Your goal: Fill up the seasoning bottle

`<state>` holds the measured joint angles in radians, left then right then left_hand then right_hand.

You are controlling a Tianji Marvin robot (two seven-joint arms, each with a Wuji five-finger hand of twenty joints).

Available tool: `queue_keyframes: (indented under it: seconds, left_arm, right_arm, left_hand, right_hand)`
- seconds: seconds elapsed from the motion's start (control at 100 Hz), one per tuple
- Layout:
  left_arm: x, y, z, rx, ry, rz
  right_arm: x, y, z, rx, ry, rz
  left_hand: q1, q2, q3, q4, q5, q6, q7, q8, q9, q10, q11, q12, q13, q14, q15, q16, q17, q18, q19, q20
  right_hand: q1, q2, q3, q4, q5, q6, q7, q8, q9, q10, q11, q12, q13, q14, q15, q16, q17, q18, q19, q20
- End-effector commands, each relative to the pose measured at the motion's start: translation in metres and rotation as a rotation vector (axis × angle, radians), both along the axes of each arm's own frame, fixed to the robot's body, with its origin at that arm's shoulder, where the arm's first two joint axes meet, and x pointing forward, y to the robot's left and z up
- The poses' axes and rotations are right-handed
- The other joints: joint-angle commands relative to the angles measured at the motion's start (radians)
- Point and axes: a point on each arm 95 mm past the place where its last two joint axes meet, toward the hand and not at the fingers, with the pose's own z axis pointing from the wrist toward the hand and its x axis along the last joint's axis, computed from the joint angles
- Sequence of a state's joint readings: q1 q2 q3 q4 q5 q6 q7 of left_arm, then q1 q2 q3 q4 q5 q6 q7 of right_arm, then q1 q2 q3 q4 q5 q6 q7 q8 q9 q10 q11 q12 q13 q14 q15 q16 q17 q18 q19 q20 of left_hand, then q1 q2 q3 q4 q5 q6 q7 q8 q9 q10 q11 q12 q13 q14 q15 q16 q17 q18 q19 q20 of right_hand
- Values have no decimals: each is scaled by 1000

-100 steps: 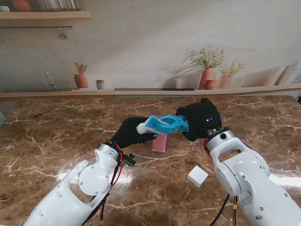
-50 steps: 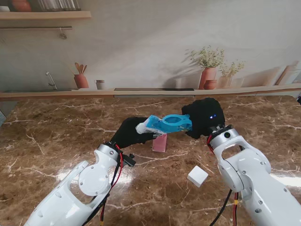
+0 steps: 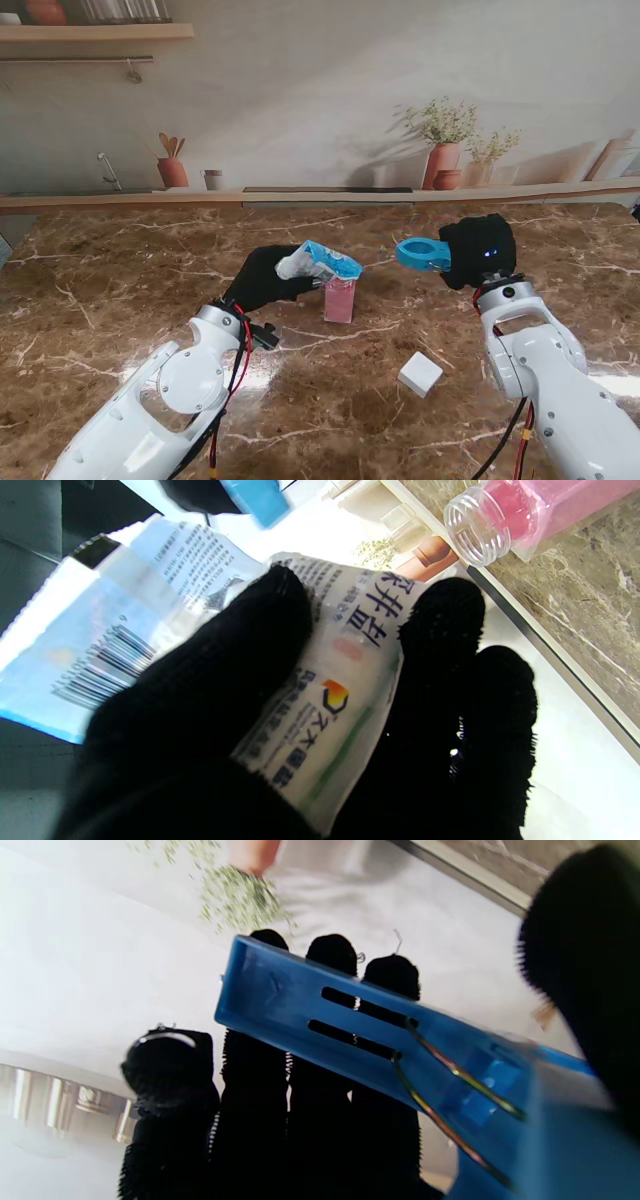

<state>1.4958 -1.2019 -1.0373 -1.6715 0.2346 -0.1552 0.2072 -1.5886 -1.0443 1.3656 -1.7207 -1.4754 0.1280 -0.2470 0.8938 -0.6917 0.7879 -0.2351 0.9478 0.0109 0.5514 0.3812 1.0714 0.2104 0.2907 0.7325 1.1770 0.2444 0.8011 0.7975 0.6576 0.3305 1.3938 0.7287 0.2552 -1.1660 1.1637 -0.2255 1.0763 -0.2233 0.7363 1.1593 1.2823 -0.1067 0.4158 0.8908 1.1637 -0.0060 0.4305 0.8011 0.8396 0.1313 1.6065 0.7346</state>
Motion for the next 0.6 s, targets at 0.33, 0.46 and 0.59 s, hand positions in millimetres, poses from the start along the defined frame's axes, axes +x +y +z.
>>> queue_keyframes:
  seconds: [0.33,0.46,0.59]
  left_arm:
    - [-8,4,6,-10,-9,2]
    - [-9,4,7,-22,-1,1]
    - [-10,3,4,-13,12,-19]
  right_arm:
    - [22,-43,-99,-46,267,-182]
    - [25,-51,-117,-56,316,-229]
    - [23,-56,-132,-71,374,-277]
  left_hand:
    - [186,154,113,40,190,-96,308,86,69,-133,118,45,-21,-36,-34,13,-14,-30,-26,19]
    - [185,153,114,40,189,-94,307,86,70,-133,118,45,-19,-35,-33,13,-12,-30,-26,20]
    - [185,155,114,40,188,-95,306,86,71,-132,117,44,-20,-36,-34,12,-12,-29,-26,21]
  right_hand:
    - [134,279,-117,-74,-77,-134,316,45,0,-106,568,120,53,-80,696,56,-194,-32,-166,27]
    - [138,310,-140,-65,-118,-128,319,38,-38,-107,565,120,19,-82,683,57,-221,-38,-186,25]
    - [113,339,-155,-54,-237,-99,300,19,-141,-108,551,118,-73,-83,640,55,-282,-41,-247,8]
